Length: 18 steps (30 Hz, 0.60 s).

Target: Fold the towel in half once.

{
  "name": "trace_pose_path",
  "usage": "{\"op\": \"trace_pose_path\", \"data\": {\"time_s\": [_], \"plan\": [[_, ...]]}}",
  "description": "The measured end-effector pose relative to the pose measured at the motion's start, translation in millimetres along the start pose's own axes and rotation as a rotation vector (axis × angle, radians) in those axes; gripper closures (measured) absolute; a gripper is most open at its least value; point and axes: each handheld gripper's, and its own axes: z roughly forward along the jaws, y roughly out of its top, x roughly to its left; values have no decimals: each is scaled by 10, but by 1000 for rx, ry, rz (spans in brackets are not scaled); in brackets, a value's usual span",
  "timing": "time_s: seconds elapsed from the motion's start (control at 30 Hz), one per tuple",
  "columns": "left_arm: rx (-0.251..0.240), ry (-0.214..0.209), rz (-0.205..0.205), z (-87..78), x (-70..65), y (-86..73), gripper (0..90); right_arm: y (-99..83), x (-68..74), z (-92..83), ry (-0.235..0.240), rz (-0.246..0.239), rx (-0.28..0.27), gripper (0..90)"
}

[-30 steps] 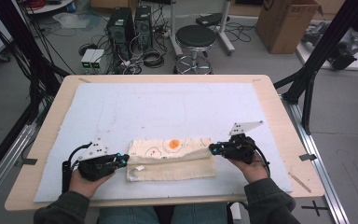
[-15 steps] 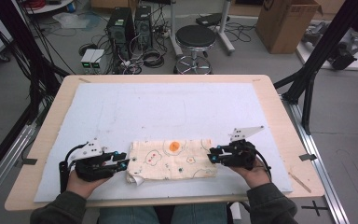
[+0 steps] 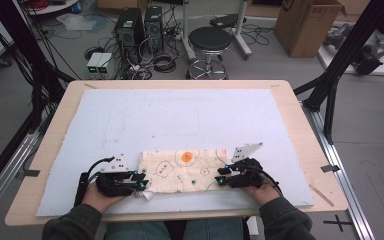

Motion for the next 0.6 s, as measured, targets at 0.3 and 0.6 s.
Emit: {"op": "trace_pose_path", "data": {"time_s": [0.3,0.6], "plan": [[10,-6,-8,12,-3,-16,628,-50,29,-9,-13,-33,11,559],[-115,54,-44,-102,159,199,550,126,-119,-161,-88,-5,-60,557]]}}
